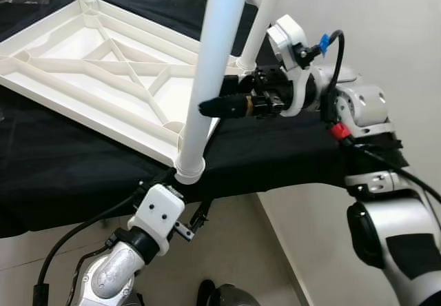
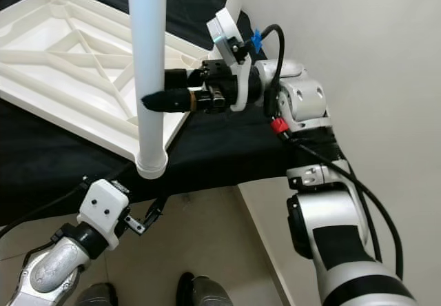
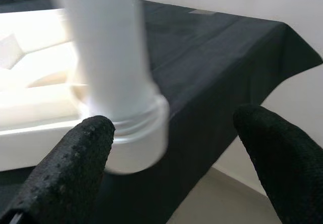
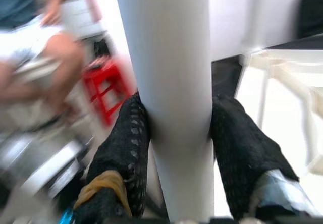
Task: Building children table
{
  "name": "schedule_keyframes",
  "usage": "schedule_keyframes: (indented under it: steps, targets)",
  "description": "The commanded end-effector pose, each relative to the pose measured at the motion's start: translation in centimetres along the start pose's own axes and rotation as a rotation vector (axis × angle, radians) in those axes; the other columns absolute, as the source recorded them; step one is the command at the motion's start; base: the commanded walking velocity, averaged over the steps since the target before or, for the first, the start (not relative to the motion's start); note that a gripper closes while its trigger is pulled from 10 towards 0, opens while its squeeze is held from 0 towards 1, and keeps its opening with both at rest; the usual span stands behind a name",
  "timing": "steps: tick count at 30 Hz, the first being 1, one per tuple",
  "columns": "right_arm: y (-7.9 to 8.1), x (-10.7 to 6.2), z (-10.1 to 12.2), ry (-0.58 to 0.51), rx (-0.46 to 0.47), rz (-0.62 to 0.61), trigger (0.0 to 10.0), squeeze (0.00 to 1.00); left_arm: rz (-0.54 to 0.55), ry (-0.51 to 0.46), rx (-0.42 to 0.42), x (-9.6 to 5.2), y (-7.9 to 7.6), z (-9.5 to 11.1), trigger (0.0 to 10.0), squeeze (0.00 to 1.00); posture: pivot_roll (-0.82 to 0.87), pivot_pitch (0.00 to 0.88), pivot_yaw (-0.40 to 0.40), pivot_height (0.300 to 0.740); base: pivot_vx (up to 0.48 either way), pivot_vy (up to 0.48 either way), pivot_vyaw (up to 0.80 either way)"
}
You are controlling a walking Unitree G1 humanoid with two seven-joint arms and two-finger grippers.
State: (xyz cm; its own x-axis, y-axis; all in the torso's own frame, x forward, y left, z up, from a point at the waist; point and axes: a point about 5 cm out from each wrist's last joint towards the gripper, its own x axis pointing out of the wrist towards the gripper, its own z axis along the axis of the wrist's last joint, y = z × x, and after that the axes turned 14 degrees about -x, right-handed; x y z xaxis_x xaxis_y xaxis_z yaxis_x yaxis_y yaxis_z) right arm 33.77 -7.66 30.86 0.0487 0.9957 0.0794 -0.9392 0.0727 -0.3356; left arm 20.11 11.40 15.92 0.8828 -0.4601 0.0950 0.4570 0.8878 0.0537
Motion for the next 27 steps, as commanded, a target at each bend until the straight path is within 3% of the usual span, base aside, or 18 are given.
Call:
schedule_keyframes:
  steps: [1, 2, 3, 4, 5, 6, 7, 9, 15, 16, 18, 19, 21, 22, 23, 25, 26, 27]
  targets:
    - [-1.2, -0.1, -1.6, 0.105, 0.051, -0.414, 0.0, 0.00, -0.014, 0.014, -0.017, -0.2, -0.4, -0.3, 10.0, 0.00, 0.08, 0.196, -0.220, 0.740, 0.000, 0.000, 0.00]
    - [0.6, 0.0, -3.8, 0.205, 0.150, -0.839, 0.0, 0.00, -0.010, 0.016, -0.012, -0.1, -0.3, -0.3, 10.0, 0.00, 0.09, 0.188, -0.214, 0.740, 0.000, 0.000, 0.00]
    - [0.6, 0.0, -3.8, 0.205, 0.150, -0.839, 0.0, 0.00, -0.010, 0.016, -0.012, -0.1, -0.3, -0.3, 10.0, 0.00, 0.09, 0.188, -0.214, 0.740, 0.000, 0.000, 0.00]
    - [3.8, 0.0, -5.7, 0.283, 0.261, -0.987, 0.0, 0.00, -0.007, 0.017, -0.009, 0.0, -0.2, -0.3, 10.0, 0.00, 0.09, 0.188, -0.214, 0.740, 0.000, 0.000, 0.00]
    - [3.8, 0.0, -5.7, 0.283, 0.261, -0.987, 0.0, 0.00, -0.007, 0.017, -0.009, 0.0, -0.2, -0.3, 10.0, 0.00, 0.09, 0.188, -0.214, 0.740, 0.000, 0.000, 0.00]
    - [5.9, -0.1, -6.7, 0.343, 0.272, -1.053, 0.0, 0.00, -0.004, 0.019, -0.005, 0.2, 0.1, -0.4, 10.0, 0.00, 0.08, 0.184, -0.191, 0.740, 0.000, 0.000, 0.00]
    - [6.8, 0.3, -7.2, 0.356, 0.269, -1.039, 0.0, 0.00, -0.011, 0.022, 0.002, 0.4, 0.3, -0.6, 10.0, 0.00, 0.07, 0.164, -0.174, 0.740, 0.000, 0.000, 0.00]
    - [6.2, 1.5, -6.9, 0.332, 0.202, -0.982, 0.0, 0.00, -0.032, 0.033, 0.004, 0.7, 0.5, -0.9, 10.0, 0.00, 0.08, 0.143, -0.176, 0.740, 0.000, 0.000, 0.00]
    - [4.8, 1.7, -6.5, 0.317, 0.173, -0.934, 0.0, 0.00, -0.022, 0.040, 0.015, 0.9, 0.9, -1.3, 10.0, 0.00, 0.09, 0.116, -0.183, 0.740, 0.000, 0.000, 0.00]
    - [4.7, 1.7, -6.4, 0.323, 0.172, -0.926, 1.7, 0.00, -0.014, 0.040, 0.019, 0.9, 1.0, -1.4, 10.0, 0.00, 0.09, 0.116, -0.183, 0.740, 0.000, 0.000, 0.00]
    - [4.7, 1.7, -6.4, 0.323, 0.172, -0.926, 1.7, 0.00, -0.014, 0.040, 0.019, 0.9, 1.0, -1.4, 10.0, 0.00, 0.09, 0.116, -0.183, 0.740, 0.000, 0.000, 0.00]
    - [4.6, 2.0, -6.2, 0.324, 0.152, -0.879, 10.0, 0.00, -0.008, 0.040, 0.021, 0.9, 1.1, -1.4, 10.0, 0.00, 0.09, 0.114, -0.185, 0.740, 0.000, 0.000, 0.00]
    - [4.6, 2.5, -5.3, 0.297, 0.138, -0.864, 10.0, 0.00, -0.006, 0.039, 0.023, 0.9, 1.2, -1.4, 10.0, 0.00, 0.10, 0.115, -0.186, 0.740, 0.000, 0.000, 0.00]
    - [4.4, 3.1, -4.4, 0.242, 0.114, -0.761, 10.0, 1.00, -0.006, 0.038, 0.022, 0.9, 1.2, -1.4, 10.0, 0.00, 0.09, 0.117, -0.184, 0.740, 0.000, 0.000, 0.00]
    - [4.4, 3.1, -4.4, 0.242, 0.114, -0.761, 10.0, 1.00, -0.006, 0.038, 0.022, 0.9, 1.2, -1.4, 10.0, 0.00, 0.09, 0.117, -0.184, 0.740, 0.000, 0.000, 0.00]
    - [4.3, 3.5, -2.9, 0.172, 0.038, -0.591, 10.0, 1.00, -0.011, 0.033, 0.019, 1.0, 1.1, -1.3, 10.0, 0.00, 0.09, 0.121, -0.183, 0.740, 0.000, 0.000, 0.00]
    - [4.3, 3.5, -2.9, 0.172, 0.038, -0.591, 10.0, 1.00, -0.011, 0.033, 0.019, 1.0, 1.1, -1.3, 10.0, 0.00, 0.09, 0.121, -0.183, 0.740, 0.000, 0.000, 0.00]
    - [4.2, 3.2, -2.4, 0.135, 0.017, -0.477, 10.0, 1.00, -0.015, 0.031, 0.016, 1.0, 1.0, -1.2, 10.0, 0.00, 0.09, 0.129, -0.185, 0.740, 0.000, 0.000, 0.00]
